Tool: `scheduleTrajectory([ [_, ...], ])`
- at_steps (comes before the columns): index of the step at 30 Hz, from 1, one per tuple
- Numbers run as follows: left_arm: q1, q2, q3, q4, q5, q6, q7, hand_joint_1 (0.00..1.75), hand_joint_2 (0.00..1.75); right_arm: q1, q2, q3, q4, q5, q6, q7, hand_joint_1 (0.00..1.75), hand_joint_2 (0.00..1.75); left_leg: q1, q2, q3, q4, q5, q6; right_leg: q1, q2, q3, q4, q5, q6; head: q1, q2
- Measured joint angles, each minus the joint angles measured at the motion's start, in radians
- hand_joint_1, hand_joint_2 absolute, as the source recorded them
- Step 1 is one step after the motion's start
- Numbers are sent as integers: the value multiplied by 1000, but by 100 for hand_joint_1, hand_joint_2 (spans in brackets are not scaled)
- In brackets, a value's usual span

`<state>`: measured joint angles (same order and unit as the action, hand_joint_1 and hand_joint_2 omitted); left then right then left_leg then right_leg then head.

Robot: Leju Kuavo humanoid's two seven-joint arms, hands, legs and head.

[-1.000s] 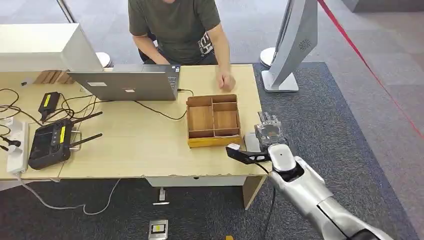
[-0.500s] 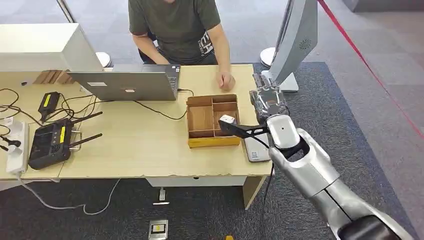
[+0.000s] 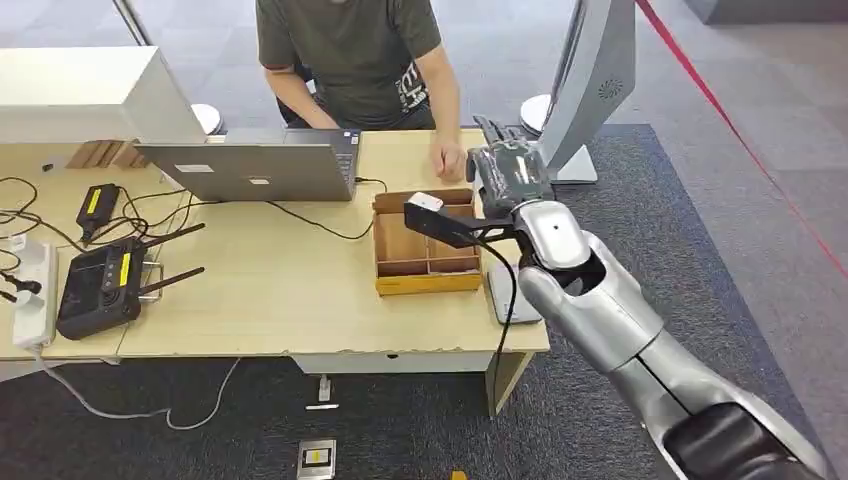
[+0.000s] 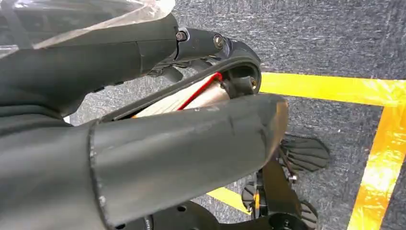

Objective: Pass the card to the sensor for recognition and then transmit it.

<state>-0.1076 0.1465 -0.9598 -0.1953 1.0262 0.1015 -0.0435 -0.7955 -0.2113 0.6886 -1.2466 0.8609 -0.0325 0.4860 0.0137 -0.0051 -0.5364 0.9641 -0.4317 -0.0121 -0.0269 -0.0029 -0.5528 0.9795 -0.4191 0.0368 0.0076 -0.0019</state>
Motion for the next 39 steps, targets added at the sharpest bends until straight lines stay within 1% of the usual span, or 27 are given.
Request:
scheduleTrajectory([
  [3,0,0,0,0,0,3,3,0,0,-13,4,6,29,-22,-16,-2,175,175,0,0,0,0,0,0,0,0,0,0,0,0,0,0],
  [13,0,3,-2,0,-2,3,14,0,0,-25,14,23,77,-42,-23,2,175,175,0,0,0,0,0,0,0,0,0,0,0,0,0,0],
  [17,0,3,-2,0,-3,3,19,0,0,-33,16,33,91,-58,-31,12,175,175,0,0,0,0,0,0,0,0,0,0,0,0,0,0],
  [25,0,3,-5,0,3,8,26,0,0,-49,21,60,132,-86,-58,7,175,175,0,0,0,0,0,0,0,0,0,0,0,0,0,0],
  [39,0,3,-13,0,-2,11,26,0,0,-55,7,90,172,-98,-63,10,175,175,0,0,0,0,0,0,0,0,0,0,0,0,0,0],
])
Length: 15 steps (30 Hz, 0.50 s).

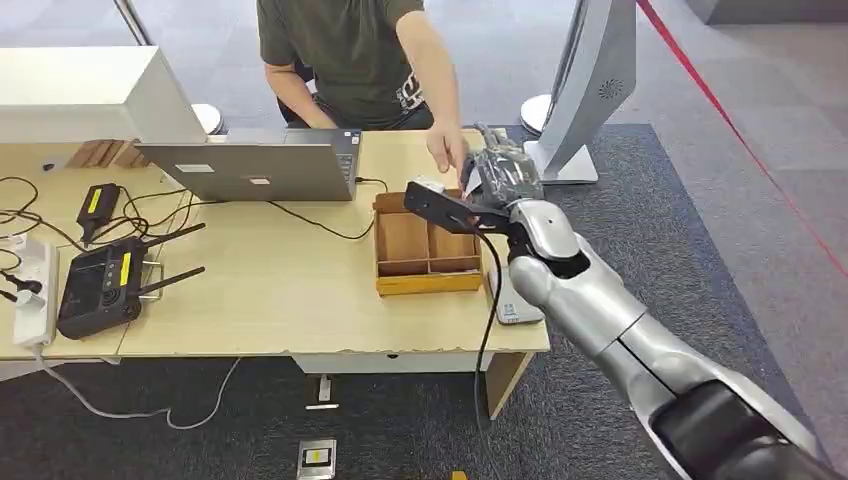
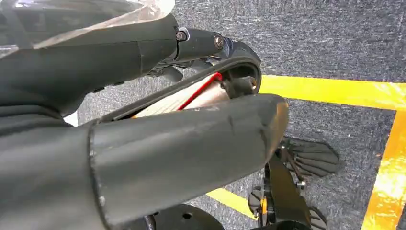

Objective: Pass the card to the sensor for recognition and then transmit it.

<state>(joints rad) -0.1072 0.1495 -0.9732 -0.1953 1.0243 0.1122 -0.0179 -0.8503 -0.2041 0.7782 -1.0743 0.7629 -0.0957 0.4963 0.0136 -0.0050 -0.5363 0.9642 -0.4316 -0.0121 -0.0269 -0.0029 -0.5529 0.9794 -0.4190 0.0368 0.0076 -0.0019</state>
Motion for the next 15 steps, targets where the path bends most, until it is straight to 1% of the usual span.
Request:
scheduleTrajectory([
  [6,0,0,-5,0,-8,-2,0,0,0,-1,-8,8,9,3,2,9,175,175,0,0,0,0,0,0,0,0,0,0,0,0,0,0],
  [7,0,0,-6,0,-8,-2,0,0,0,-1,-10,9,9,4,3,10,47,175,0,0,0,0,0,0,0,0,0,0,0,0,0,0],
  [8,0,0,-6,0,-8,-2,0,0,0,-1,-11,9,9,6,3,12,0,0,0,0,0,0,0,0,0,0,0,0,0,0,0,0],
  [15,0,0,-9,0,-11,-6,0,0,0,0,-23,15,7,67,6,24,0,0,0,0,0,0,0,0,0,0,0,0,0,0,0,0],
])
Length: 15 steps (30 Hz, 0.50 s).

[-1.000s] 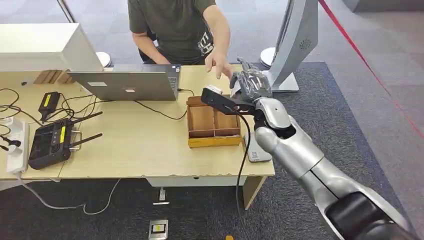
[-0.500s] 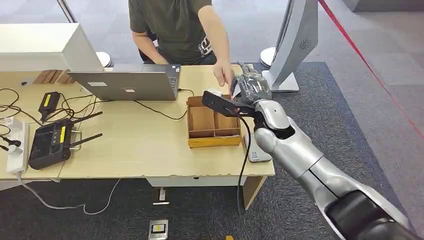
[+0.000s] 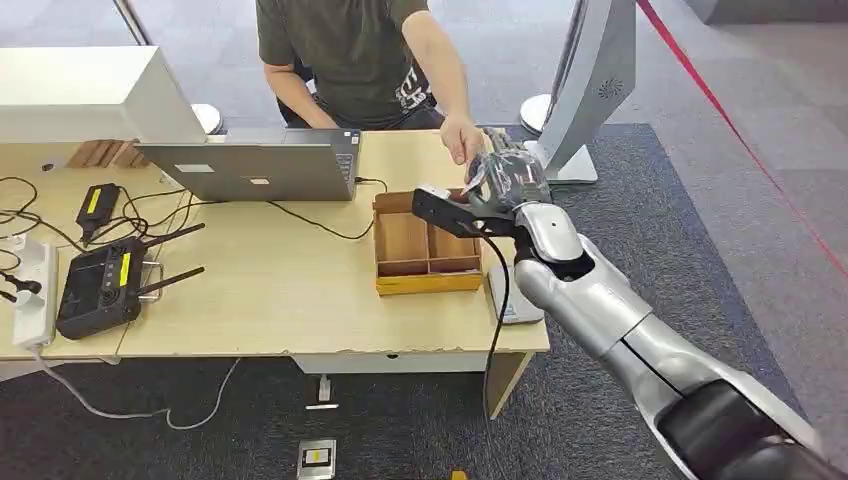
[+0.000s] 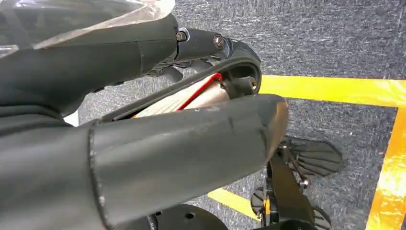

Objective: Pass the card to the sensor for recognition and then transmit it.

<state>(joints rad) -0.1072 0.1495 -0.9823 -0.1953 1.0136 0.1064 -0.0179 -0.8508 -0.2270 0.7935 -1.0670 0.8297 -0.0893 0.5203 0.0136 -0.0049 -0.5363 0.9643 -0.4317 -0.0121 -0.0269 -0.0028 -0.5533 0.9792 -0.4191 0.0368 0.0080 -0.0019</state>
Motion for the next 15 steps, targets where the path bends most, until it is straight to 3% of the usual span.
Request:
scheduleTrajectory([
  [15,0,3,-2,0,1,5,-6,0,0,32,-44,-24,-64,22,-5,14,0,0,0,0,0,0,0,0,0,0,0,0,0,0,0,0],
])
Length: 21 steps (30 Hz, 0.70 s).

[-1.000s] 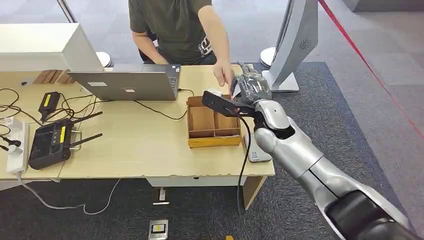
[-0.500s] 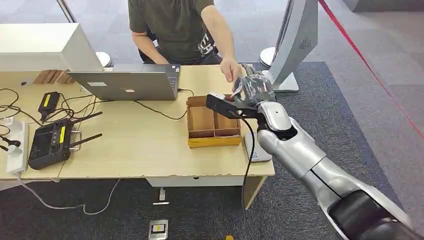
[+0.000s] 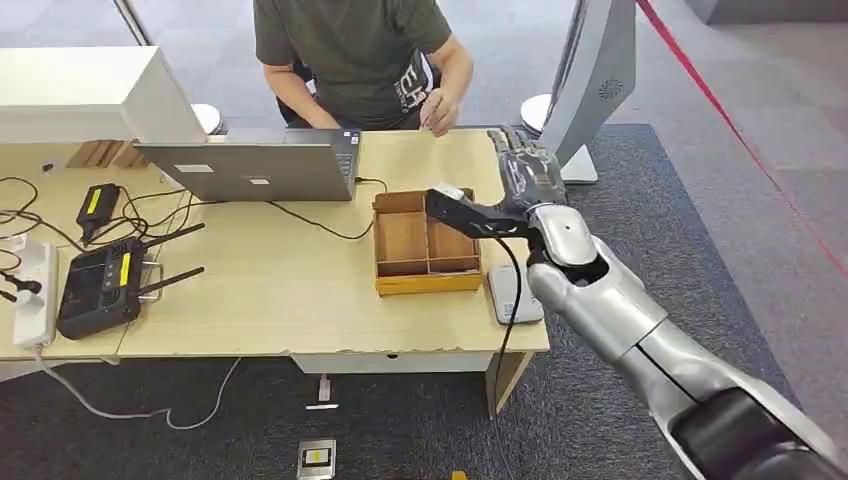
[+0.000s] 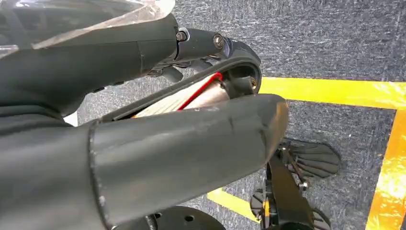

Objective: Pass the card to the sensor for recognition and then transmit it.

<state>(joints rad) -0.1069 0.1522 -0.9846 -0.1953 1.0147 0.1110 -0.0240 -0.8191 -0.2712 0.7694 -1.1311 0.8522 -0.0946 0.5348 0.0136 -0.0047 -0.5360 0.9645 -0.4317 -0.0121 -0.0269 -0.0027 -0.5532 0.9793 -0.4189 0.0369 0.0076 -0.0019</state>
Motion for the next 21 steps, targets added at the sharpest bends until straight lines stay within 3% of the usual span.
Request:
scheduleTrajectory([
  [12,0,0,0,0,10,3,-11,0,0,36,-21,-29,-61,-48,-27,-10,0,0,0,0,0,0,0,0,0,0,0,0,0,0,0,0],
  [20,2,0,0,0,10,6,7,0,0,161,-92,-99,-207,-151,-46,-3,0,0,0,0,0,0,0,0,0,0,0,-1,0,0,0,0],
  [21,2,0,0,0,10,6,9,0,0,176,-104,-108,-229,-156,-48,1,0,175,0,0,0,0,0,0,0,0,0,-1,0,0,0,0],
])
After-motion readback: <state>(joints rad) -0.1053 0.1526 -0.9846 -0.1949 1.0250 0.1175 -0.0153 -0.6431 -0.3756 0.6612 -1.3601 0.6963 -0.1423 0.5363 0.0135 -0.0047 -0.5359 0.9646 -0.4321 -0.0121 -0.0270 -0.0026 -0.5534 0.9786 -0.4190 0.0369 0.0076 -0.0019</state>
